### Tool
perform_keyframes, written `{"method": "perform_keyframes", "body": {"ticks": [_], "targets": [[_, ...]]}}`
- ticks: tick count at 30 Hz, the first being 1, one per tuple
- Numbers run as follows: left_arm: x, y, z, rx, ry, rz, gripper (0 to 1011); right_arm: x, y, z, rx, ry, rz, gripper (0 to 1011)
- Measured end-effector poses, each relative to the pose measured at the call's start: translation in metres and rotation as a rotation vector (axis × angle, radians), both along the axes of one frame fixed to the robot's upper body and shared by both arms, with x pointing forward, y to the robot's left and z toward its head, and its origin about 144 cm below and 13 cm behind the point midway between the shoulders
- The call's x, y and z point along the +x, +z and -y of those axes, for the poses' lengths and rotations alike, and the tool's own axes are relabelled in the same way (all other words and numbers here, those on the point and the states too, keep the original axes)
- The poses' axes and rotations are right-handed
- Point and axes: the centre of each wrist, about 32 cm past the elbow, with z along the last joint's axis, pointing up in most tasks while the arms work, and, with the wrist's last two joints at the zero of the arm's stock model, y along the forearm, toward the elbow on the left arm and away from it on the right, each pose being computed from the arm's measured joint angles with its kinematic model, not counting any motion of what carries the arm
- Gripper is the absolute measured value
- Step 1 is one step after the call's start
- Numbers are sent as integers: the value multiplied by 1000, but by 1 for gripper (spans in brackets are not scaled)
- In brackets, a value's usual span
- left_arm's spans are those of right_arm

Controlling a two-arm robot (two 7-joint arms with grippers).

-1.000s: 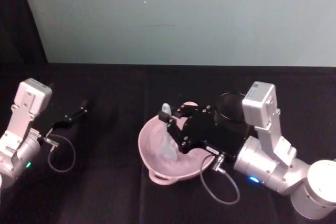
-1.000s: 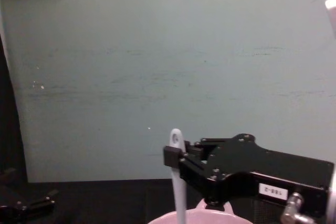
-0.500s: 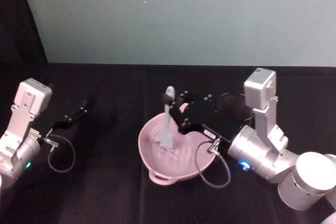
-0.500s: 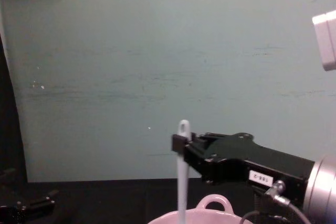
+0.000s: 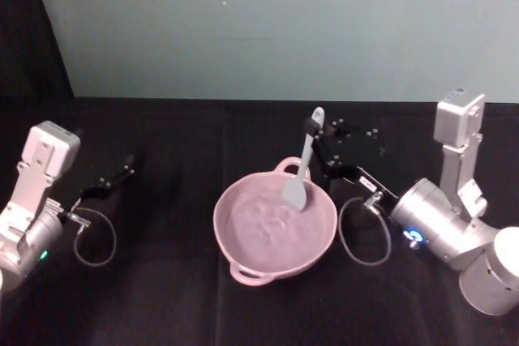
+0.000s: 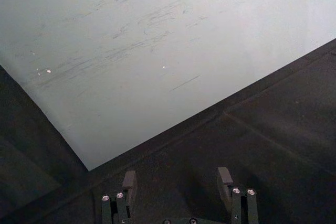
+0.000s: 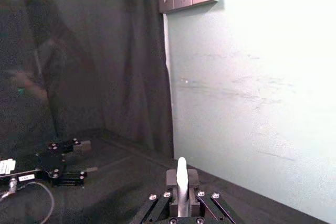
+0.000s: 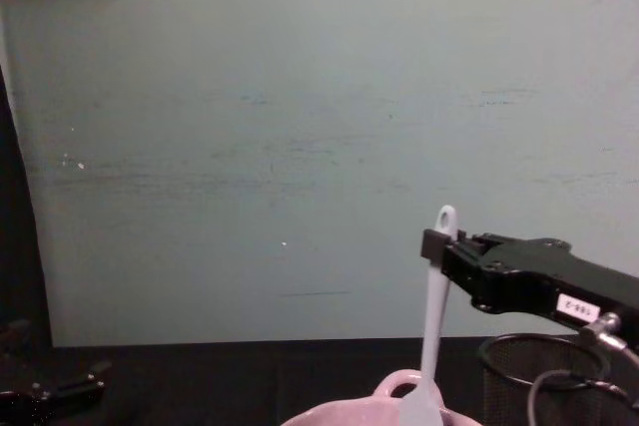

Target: Use the one hand to pick up the spoon and stir the clear water in the bowl.

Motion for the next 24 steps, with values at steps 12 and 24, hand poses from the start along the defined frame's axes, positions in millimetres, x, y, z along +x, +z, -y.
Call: {"method": "perform_keyframes", "body": {"ticks": [12, 24], "targets": [[0, 0, 0, 0, 0, 0, 1005, -14, 13, 2, -136, 65, 54, 118], [0, 0, 0, 0, 0, 0, 1005, -34, 13, -24, -134, 211, 60, 117]]}}
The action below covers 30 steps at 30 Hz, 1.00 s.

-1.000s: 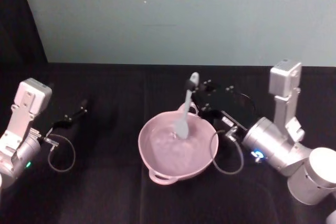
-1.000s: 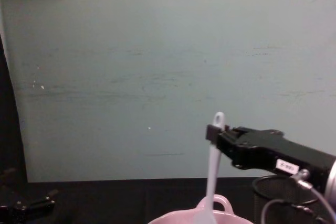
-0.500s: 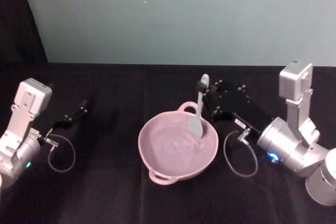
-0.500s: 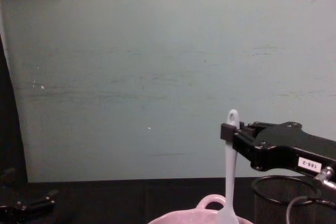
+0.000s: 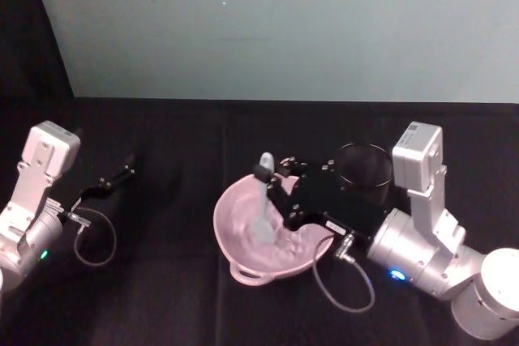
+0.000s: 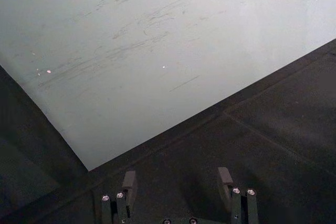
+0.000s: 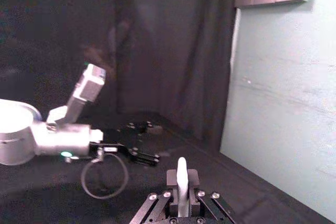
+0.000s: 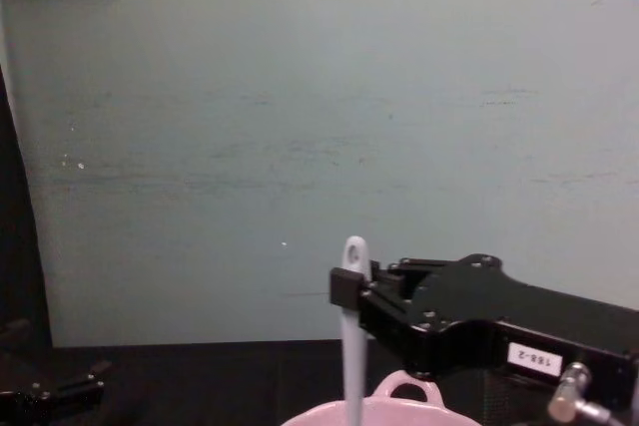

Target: Use the one hand to pick up the spoon and stir the clear water in the bowl.

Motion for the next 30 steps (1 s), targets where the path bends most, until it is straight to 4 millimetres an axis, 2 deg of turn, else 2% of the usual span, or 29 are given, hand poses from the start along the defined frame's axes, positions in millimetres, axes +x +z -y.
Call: {"method": "perform_keyframes", "body": {"ticks": [8, 17, 25, 30], "targets": [[0, 0, 0, 0, 0, 0, 1005, -2, -1, -14, 27, 31, -1, 118], [0, 0, 0, 0, 0, 0, 1005, 14, -11, -20, 85, -22, -24, 117], [0, 0, 0, 0, 0, 0, 1005, 29, -18, -11, 110, -120, -39, 118], [0, 0, 0, 0, 0, 0, 1005, 32, -15, 3, 86, -187, -17, 118]]}}
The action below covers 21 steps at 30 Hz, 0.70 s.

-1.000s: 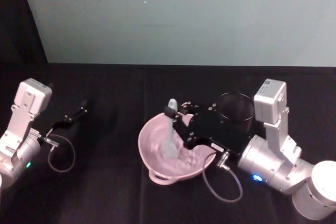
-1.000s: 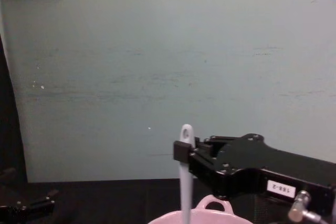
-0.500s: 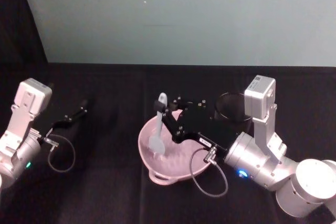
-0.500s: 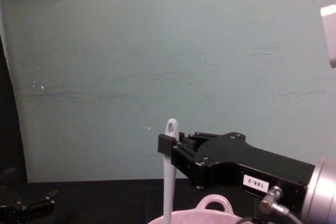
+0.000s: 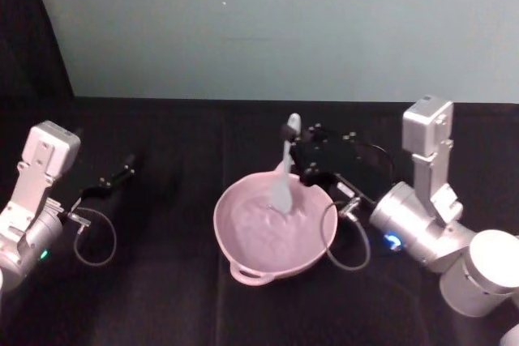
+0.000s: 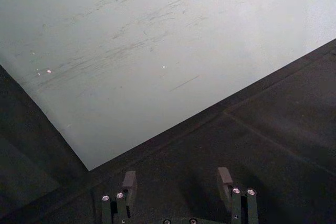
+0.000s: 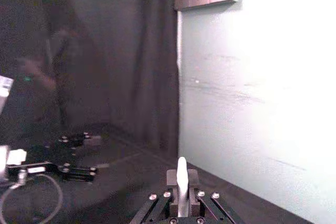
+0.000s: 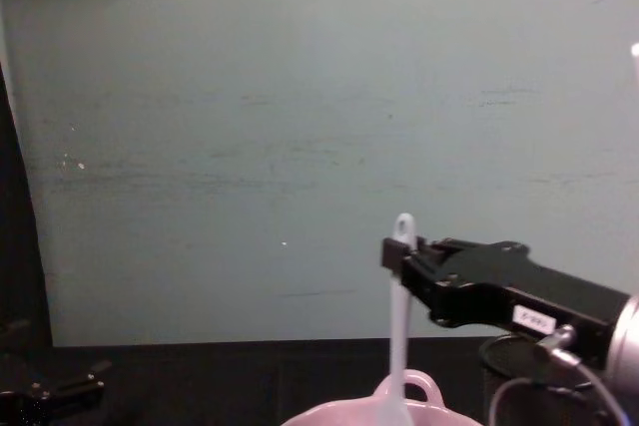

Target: Use the one hand to pick up the spoon and stir the clear water in the bowl.

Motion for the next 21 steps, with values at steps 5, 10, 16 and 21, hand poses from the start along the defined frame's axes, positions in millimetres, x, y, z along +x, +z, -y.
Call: {"method": "perform_keyframes", "body": {"ticks": [5, 10, 16, 21], "targets": [[0, 0, 0, 0, 0, 0, 1005, -2, 5, 13, -32, -33, 23, 118], [0, 0, 0, 0, 0, 0, 1005, -8, 10, 21, -83, -35, 43, 118], [0, 0, 0, 0, 0, 0, 1005, -18, 15, 17, -147, 16, 64, 118], [0, 0, 0, 0, 0, 0, 1005, -27, 17, 5, -174, 89, 79, 117]]}}
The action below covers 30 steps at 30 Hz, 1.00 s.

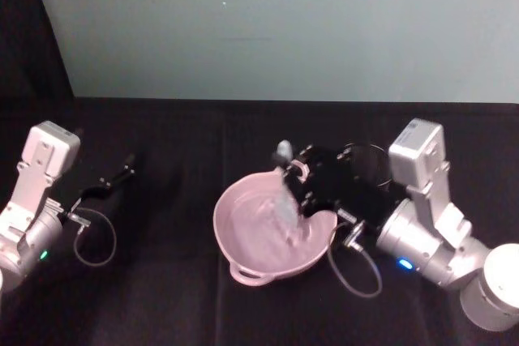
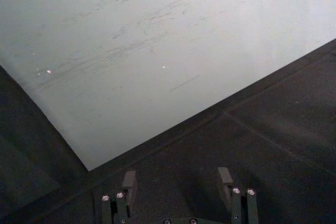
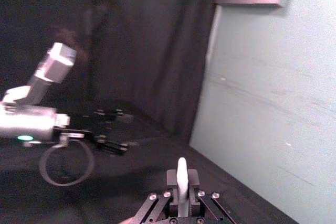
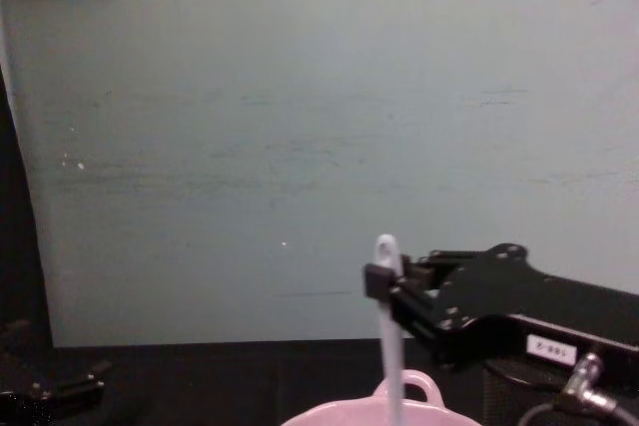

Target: Use the one hand to pick up the spoon and stir the clear water in the bowl.

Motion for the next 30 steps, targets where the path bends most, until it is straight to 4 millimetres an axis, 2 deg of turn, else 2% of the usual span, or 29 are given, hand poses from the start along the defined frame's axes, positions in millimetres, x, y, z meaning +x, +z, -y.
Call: {"method": "perform_keyframes", "body": {"ticks": [11, 17, 24, 30], "targets": [[0, 0, 0, 0, 0, 0, 1005, -12, 0, -25, 19, 94, -4, 118], [0, 0, 0, 0, 0, 0, 1005, -7, -2, -32, 66, 95, -13, 117], [0, 0, 0, 0, 0, 0, 1005, 11, -18, -27, 201, 12, -89, 118], [0, 0, 0, 0, 0, 0, 1005, 19, -21, -17, 208, -58, -93, 118]]}}
